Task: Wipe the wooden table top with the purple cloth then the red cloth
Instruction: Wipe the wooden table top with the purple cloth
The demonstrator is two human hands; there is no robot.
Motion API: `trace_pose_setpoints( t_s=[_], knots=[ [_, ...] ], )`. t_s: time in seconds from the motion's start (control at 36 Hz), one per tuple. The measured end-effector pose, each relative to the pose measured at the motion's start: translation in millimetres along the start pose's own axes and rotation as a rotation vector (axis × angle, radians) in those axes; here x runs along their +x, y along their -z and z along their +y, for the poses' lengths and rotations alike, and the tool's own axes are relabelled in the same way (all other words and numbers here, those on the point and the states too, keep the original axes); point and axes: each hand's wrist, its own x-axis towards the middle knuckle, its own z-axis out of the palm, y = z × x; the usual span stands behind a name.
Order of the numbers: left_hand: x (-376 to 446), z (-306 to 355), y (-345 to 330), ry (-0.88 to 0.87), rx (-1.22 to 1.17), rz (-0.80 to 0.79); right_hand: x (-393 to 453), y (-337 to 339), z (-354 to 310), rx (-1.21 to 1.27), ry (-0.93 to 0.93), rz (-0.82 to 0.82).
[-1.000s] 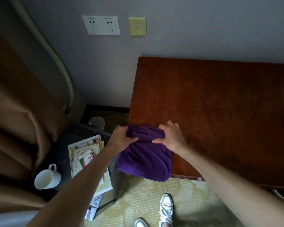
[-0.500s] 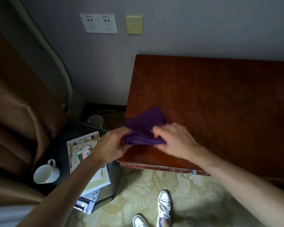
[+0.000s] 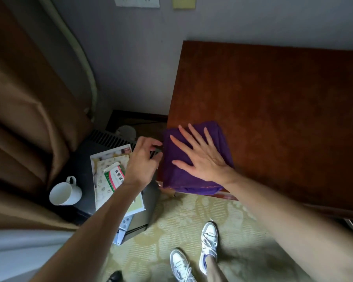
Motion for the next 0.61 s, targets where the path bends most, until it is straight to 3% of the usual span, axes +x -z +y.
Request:
trace_pose_setpoints(
  t_s=[0.19,0.36,0.47,0.61],
  knots=[
    [-6.3,-2.3,-4.0,-0.088,0.076,-0.022,-38.1,-13.7,-32.1,-0.041,-0.01,0.055],
    [0.3,-15.0,5.7,-0.106,0.148,0.019,-23.6,-7.2,-17.1,-0.049,0.081,0.027],
    [8.8,-16.6,-6.4,-0.09,0.154,0.068,24.7,4.4,30.6,-0.047,0.232,-0.02],
    [44.2,-7.8,-27.7,-0.246,0.29,0.09,109.5,17.7,109.0,-0.081,0.442,-0.094]
  ],
)
